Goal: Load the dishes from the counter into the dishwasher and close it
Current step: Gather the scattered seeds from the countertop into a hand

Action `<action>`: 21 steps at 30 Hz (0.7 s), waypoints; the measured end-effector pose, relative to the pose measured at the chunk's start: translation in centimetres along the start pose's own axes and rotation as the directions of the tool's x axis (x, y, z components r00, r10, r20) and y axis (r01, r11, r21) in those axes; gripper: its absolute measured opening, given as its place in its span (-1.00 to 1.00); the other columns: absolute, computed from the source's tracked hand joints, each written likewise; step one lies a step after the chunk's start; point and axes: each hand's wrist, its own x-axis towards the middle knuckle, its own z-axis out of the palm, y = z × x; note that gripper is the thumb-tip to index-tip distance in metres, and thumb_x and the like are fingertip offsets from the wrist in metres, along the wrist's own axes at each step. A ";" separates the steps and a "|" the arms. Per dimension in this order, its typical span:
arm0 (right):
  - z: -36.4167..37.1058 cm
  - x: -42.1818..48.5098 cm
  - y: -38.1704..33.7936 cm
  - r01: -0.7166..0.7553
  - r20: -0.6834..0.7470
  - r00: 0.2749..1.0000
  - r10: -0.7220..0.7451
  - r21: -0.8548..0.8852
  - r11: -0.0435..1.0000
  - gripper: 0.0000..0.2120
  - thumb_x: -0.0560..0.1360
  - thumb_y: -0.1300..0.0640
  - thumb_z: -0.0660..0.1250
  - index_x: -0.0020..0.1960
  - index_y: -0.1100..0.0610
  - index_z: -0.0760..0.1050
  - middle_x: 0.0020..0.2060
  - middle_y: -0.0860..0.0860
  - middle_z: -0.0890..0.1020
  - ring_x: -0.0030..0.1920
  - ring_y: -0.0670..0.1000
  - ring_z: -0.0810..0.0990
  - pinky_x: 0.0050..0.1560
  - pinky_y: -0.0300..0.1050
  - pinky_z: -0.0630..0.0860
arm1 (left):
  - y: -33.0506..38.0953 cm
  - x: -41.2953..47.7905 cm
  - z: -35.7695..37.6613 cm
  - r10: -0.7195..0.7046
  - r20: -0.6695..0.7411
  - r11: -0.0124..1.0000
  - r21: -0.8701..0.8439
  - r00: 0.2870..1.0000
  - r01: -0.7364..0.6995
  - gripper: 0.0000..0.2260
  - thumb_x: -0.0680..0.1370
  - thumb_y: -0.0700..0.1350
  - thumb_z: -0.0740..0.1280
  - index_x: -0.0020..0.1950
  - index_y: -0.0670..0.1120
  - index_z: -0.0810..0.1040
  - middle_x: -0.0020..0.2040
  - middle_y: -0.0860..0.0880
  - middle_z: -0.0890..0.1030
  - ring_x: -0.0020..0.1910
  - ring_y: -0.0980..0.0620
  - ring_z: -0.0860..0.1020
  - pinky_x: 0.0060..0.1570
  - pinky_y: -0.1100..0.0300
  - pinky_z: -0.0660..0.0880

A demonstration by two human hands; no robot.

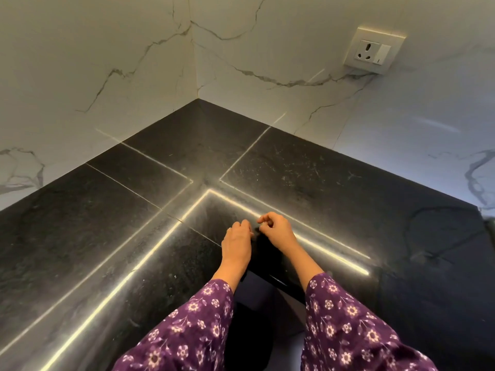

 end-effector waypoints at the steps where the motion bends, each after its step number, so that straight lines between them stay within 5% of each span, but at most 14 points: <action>1: -0.1 -0.5 0.0 -0.056 -0.022 0.998 0.060 0.143 0.988 -0.84 0.44 0.39 0.25 -0.13 0.17 0.53 -0.35 -0.05 0.52 -0.36 -0.11 0.45 -0.36 -0.40 0.38 | -0.1 -0.2 0.2 -0.017 -0.015 0.999 -0.031 1.000 0.017 -0.91 0.60 -0.18 0.16 0.01 -0.15 0.44 -0.06 -0.10 0.50 -0.08 -0.10 0.48 -0.22 0.10 0.32; 3: -0.4 -1.9 0.0 -0.162 -0.027 0.980 0.199 0.477 0.864 -0.82 0.47 0.40 0.22 -0.19 0.18 0.50 -0.37 0.00 0.49 -0.36 -0.06 0.44 -0.36 -0.32 0.39 | 0.1 -0.7 0.2 -0.144 -0.017 0.966 -0.221 0.989 0.137 -0.88 0.57 -0.23 0.14 -0.07 -0.15 0.45 -0.11 -0.09 0.53 -0.17 -0.07 0.51 -0.26 0.11 0.40; 5: -0.9 -3.7 -0.2 -0.240 0.001 0.942 0.335 0.701 0.672 -0.83 0.49 0.39 0.18 -0.21 0.21 0.44 -0.41 0.04 0.44 -0.41 -0.06 0.44 -0.44 -0.31 0.39 | 0.7 -1.4 -0.3 -0.313 0.058 0.803 -0.516 0.948 0.297 -0.84 0.57 -0.24 0.17 -0.16 -0.13 0.49 -0.16 -0.10 0.56 -0.30 0.00 0.55 -0.37 0.26 0.48; 8: -1.2 -6.3 0.0 -0.319 0.062 0.890 0.451 0.792 0.521 -0.79 0.45 0.42 0.09 -0.26 0.22 0.41 -0.42 0.05 0.40 -0.49 -0.08 0.41 -0.55 -0.31 0.31 | 2.1 -3.3 -0.8 -0.354 0.110 0.616 -0.720 0.929 0.320 -0.88 0.56 -0.20 0.28 -0.16 -0.15 0.55 -0.21 -0.11 0.60 -0.34 0.11 0.56 -0.36 0.35 0.52; 13: 0.5 -11.7 0.7 -0.369 0.073 0.879 0.471 0.730 0.575 -0.71 0.40 0.44 0.02 -0.28 0.23 0.46 -0.45 0.07 0.48 -0.44 -0.03 0.45 -0.43 -0.23 0.41 | 2.5 -9.3 -0.3 -0.244 0.080 0.636 -0.739 0.966 0.222 -0.90 0.55 -0.11 0.33 -0.12 -0.09 0.60 -0.26 -0.03 0.64 -0.33 0.09 0.60 -0.29 0.28 0.55; 21: 5.3 -17.1 6.6 -0.549 0.350 0.712 0.609 0.818 0.172 -0.73 0.55 0.30 0.11 -0.27 0.25 0.47 -0.48 0.10 0.52 -0.44 0.04 0.49 -0.33 -0.07 0.44 | 0.5 -18.4 4.8 -0.251 0.086 0.698 -0.674 0.964 0.242 -0.93 0.51 -0.13 0.38 -0.16 -0.01 0.64 -0.30 0.07 0.65 -0.29 0.23 0.59 -0.28 0.45 0.43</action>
